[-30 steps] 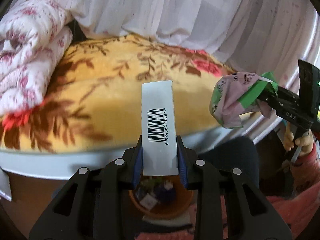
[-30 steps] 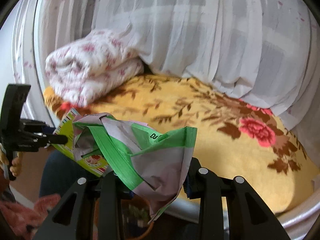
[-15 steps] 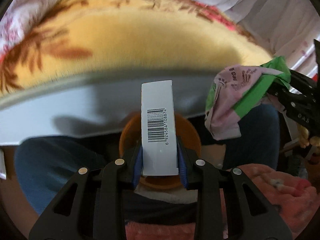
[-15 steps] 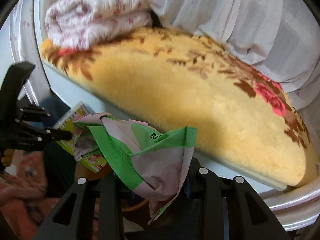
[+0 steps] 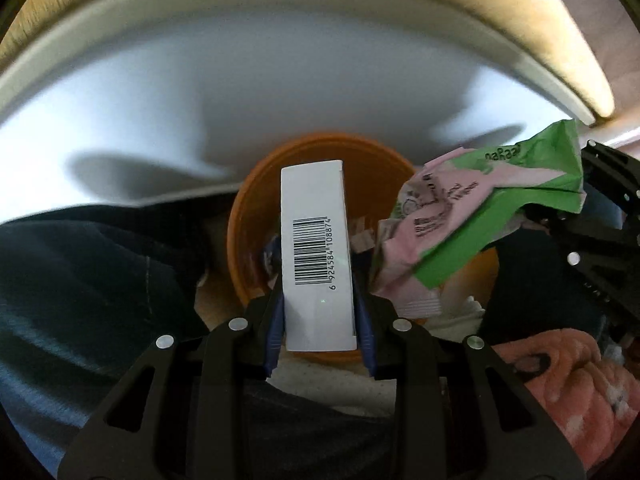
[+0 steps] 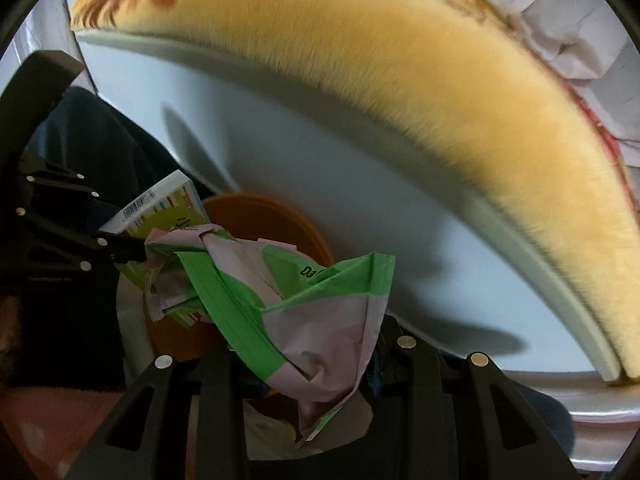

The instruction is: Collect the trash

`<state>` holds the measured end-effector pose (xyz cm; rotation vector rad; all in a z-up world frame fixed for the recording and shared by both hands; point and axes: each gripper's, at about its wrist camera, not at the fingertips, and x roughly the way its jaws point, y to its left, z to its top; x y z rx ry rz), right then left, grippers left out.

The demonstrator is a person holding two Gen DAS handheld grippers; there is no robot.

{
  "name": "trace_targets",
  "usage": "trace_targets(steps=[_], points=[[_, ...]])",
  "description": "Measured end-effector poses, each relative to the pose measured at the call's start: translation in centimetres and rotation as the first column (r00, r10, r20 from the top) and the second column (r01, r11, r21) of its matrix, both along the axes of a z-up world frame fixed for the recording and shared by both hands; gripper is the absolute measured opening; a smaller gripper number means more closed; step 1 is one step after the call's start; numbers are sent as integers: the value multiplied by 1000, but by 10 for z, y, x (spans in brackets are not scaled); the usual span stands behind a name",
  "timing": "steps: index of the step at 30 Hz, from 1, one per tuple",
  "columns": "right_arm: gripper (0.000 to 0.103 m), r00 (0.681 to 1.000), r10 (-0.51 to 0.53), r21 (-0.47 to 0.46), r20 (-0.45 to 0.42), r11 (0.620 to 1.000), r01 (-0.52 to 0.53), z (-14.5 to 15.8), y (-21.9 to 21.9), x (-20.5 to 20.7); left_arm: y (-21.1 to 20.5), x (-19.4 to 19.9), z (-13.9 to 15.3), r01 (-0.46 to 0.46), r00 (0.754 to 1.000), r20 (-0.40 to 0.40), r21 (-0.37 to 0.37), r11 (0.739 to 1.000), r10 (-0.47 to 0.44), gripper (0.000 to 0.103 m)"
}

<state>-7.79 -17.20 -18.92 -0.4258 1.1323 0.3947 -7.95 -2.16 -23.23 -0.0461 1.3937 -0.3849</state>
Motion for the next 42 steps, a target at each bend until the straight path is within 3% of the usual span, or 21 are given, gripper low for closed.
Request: trace_targets(steps=[5,6,7,9,12,16,22,25,31,34,42], points=[[37,999,7,6,-54,1000,-6,-18,6,8,-5,3,-13,-3,999,-48,31,1000,4,31],[46,998,2,15,-59,1000,-1,-18,6,8,-7,6,-13,-5,999,-53,33,999,7,36],[56,999,0,18,-50,1000,1,-16,4,8,-7,5,-14,-7,998,-56,33,999,9,47],[63,1000,-7,15,-27,1000,7,-10,1,7,-5,7,-10,-31,999,-44,35,999,32,67],[75,999,-36,32,-2,999,36,3,-10,7,-3,9,-5,-62,997,-37,24,998,63,70],[78,996,-89,89,22,992,87,28,-30,7,-1,10,2,-78,997,-18,30,997,78,70],[85,984,-135,209,114,972,109,85,-48,-3,-5,2,48,-80,989,130,69,994,71,81],[88,969,-166,280,180,954,112,115,-56,-12,-11,-3,80,-85,969,241,102,991,58,85],[92,922,-234,361,309,926,115,172,-68,3,-11,-3,140,-130,906,417,104,986,75,85],[92,897,-264,387,353,915,117,191,-75,12,-8,-3,164,-171,858,505,109,979,93,85],[93,849,-325,436,418,891,126,222,-85,21,1,-2,208,-246,772,617,72,967,151,85]])
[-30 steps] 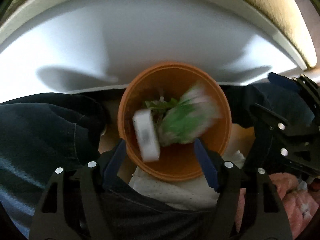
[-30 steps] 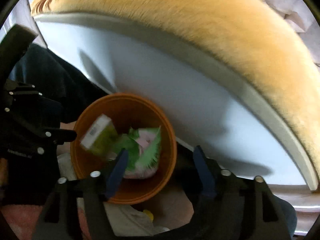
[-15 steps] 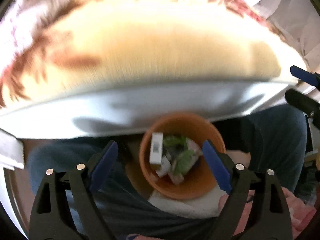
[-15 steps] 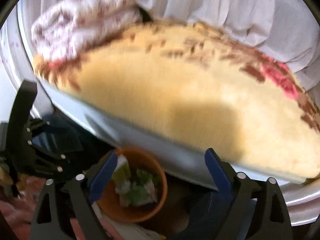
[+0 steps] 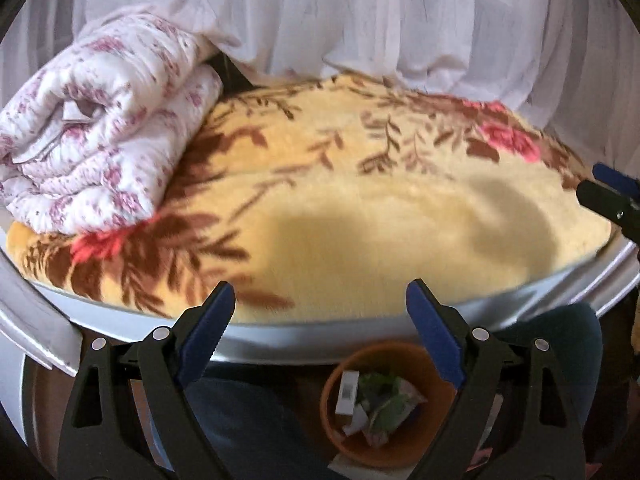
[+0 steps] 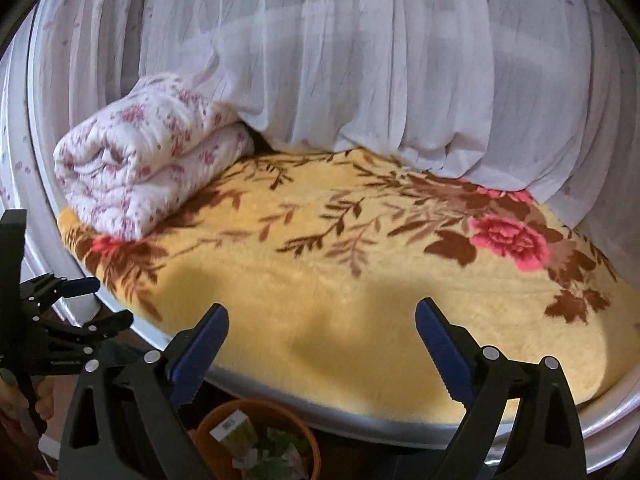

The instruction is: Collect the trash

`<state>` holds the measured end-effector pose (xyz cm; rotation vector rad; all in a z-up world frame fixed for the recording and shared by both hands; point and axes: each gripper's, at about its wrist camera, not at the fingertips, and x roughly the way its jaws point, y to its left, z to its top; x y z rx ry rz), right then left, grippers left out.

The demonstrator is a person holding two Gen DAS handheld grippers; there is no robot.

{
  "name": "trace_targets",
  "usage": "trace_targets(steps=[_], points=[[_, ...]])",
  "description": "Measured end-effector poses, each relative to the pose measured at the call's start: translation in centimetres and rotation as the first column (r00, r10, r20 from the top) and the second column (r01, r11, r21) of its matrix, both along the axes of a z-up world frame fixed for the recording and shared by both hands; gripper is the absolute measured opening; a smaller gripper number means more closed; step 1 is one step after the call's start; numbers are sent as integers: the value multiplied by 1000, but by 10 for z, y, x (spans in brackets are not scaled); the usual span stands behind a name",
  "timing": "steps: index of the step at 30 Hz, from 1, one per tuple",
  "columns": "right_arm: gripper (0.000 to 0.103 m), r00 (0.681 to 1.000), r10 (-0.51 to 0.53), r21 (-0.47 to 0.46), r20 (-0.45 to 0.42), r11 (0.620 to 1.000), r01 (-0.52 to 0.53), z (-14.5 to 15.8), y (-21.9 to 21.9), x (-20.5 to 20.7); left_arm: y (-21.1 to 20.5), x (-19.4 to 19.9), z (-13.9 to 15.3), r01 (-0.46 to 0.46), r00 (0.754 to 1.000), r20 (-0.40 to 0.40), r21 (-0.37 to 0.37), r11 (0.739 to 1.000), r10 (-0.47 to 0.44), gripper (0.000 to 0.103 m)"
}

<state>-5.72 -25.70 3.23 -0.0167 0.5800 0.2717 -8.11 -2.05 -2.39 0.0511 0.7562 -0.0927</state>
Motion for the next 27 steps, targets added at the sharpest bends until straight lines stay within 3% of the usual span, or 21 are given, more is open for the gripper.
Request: trace_targets(steps=[9,27], points=[[93,999,-27,12,33,1000,26,12,-5,2,1,2,21,-20,997,68,-19,1000,21,85],[93,997,-63,16,41,998,62,13,-15,3,-1,4,22,-18,997,79,-25,1000,20,85]])
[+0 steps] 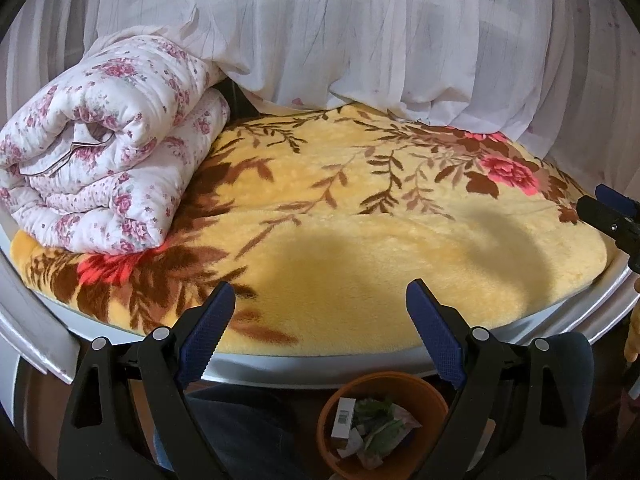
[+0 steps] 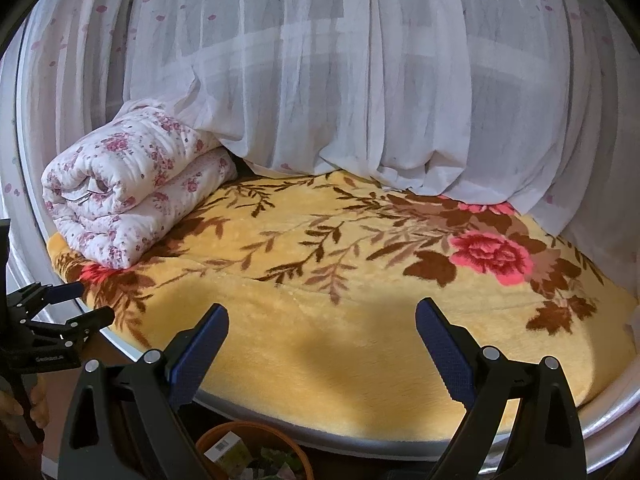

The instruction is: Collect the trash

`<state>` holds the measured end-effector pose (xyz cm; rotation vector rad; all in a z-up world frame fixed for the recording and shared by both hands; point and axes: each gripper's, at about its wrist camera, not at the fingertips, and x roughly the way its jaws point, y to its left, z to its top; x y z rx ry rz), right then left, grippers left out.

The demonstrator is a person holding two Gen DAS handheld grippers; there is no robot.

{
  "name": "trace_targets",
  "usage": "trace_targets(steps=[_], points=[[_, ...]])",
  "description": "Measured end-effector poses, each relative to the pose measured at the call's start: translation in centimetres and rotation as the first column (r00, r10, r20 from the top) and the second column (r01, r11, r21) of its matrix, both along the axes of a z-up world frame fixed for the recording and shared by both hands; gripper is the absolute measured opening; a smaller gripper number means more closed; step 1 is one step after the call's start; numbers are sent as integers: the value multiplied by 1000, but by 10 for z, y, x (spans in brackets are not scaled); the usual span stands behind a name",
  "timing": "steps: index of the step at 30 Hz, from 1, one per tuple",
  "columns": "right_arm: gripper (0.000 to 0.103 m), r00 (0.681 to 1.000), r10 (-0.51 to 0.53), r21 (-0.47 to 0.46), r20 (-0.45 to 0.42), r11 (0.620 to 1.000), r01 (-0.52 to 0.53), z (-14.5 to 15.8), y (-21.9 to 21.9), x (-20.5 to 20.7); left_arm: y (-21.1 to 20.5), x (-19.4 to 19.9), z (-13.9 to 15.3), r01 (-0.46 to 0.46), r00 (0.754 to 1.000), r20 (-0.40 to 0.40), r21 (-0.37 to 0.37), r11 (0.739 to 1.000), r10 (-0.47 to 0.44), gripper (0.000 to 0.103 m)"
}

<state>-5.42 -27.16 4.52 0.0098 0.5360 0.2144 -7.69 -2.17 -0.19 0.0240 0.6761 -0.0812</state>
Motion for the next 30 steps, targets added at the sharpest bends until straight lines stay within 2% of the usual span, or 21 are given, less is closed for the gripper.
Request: trace_targets(steps=[30], points=[[93,1000,-12,1,7,1000,12,0,-5,-1,3,-1,14,-36,999,39,-14,999,37,85]])
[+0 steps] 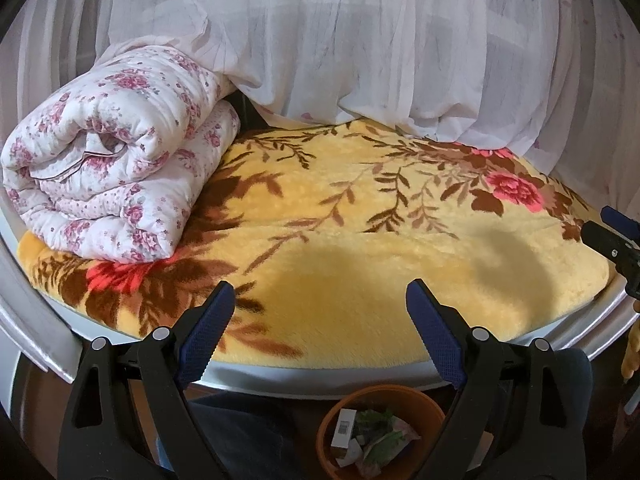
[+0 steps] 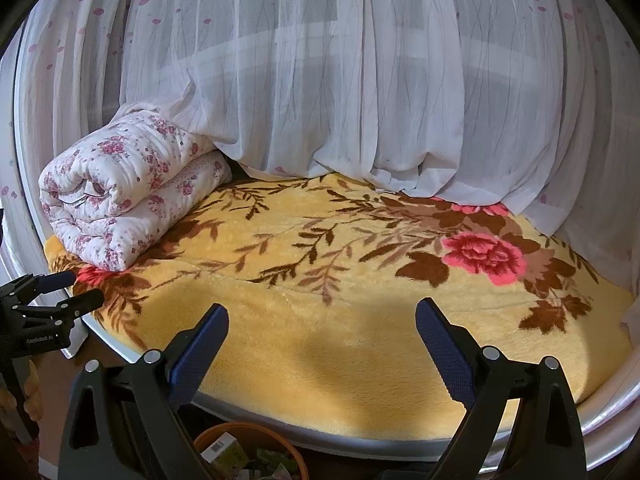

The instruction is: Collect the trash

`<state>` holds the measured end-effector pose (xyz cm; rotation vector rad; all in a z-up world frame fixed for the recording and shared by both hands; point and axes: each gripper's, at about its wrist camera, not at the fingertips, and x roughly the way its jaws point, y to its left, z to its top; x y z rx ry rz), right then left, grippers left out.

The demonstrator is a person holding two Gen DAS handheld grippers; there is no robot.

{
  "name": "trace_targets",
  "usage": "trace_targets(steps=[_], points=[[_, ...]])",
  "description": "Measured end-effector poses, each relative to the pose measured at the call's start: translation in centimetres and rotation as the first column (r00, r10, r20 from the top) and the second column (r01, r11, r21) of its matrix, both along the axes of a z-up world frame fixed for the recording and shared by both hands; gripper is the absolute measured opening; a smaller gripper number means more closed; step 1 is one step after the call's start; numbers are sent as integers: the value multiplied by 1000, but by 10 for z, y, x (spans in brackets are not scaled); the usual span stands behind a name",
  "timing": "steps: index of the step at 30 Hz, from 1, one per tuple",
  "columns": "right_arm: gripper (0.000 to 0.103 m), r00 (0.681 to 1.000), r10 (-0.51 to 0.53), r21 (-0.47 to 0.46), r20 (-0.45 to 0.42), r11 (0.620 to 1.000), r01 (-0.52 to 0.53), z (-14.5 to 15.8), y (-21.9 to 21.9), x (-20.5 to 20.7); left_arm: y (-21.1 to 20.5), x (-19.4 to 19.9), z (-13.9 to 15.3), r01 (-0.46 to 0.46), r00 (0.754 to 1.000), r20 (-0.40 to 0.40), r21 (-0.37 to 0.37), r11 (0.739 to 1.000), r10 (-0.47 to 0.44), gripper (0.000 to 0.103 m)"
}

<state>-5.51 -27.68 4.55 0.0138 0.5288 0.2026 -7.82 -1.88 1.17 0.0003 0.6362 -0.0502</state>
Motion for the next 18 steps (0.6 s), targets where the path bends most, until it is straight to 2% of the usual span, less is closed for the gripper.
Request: trace_targets(steps=[18], points=[[93,1000,1,0,2,1000,-1,1,-1,0,2,-1,6,-25,1000,12,-8,1000,25,85]])
